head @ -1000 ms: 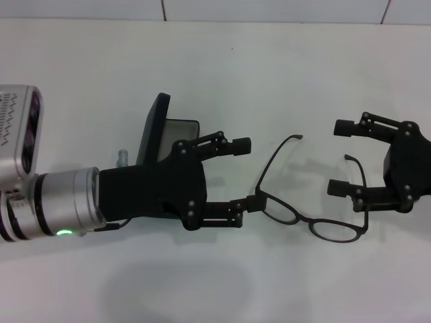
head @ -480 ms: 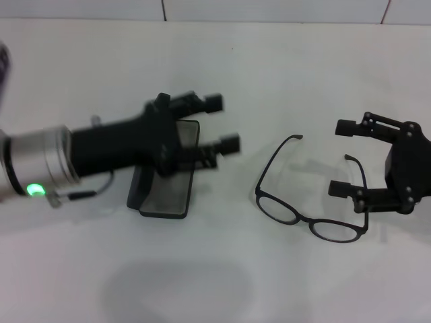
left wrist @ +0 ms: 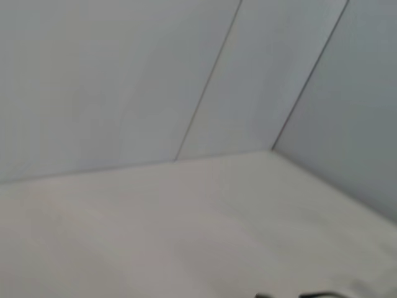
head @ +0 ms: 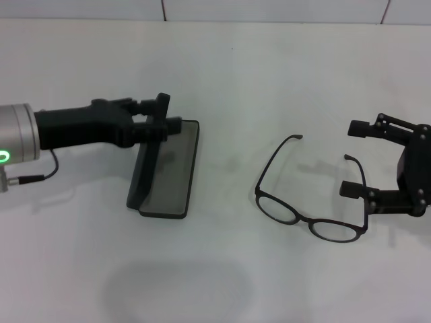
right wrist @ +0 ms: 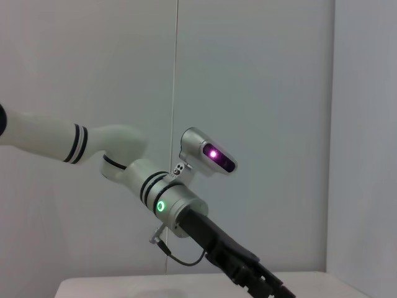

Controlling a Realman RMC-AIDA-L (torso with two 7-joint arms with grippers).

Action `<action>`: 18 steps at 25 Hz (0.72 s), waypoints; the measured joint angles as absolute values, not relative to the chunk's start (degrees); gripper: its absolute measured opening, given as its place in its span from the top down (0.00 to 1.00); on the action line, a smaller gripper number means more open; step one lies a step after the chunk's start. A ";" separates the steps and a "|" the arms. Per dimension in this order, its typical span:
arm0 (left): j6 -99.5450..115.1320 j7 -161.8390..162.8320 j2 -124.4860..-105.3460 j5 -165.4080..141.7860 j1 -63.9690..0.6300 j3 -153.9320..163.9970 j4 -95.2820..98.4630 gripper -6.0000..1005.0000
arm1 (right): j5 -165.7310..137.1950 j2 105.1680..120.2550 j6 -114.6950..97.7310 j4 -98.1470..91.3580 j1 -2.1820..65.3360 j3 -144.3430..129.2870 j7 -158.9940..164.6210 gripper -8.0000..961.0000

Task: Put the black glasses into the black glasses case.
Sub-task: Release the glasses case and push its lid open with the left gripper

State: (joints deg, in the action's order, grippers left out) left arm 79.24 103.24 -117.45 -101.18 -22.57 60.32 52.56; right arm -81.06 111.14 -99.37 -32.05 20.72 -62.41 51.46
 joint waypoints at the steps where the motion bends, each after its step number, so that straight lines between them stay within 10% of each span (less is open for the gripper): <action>1: 79.08 104.13 -117.98 -102.87 -22.09 60.12 54.07 0.16 | -81.06 111.12 -99.37 -32.06 20.68 -62.40 51.46 0.08; 18: 69.58 106.88 -119.85 -110.90 -20.47 64.54 56.54 0.22 | -81.29 111.36 -99.41 -32.08 20.90 -62.40 51.48 0.08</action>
State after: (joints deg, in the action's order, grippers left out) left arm 69.58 106.88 -119.85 -110.90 -20.47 64.54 56.54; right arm -81.29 111.36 -99.42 -32.08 20.90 -62.40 51.48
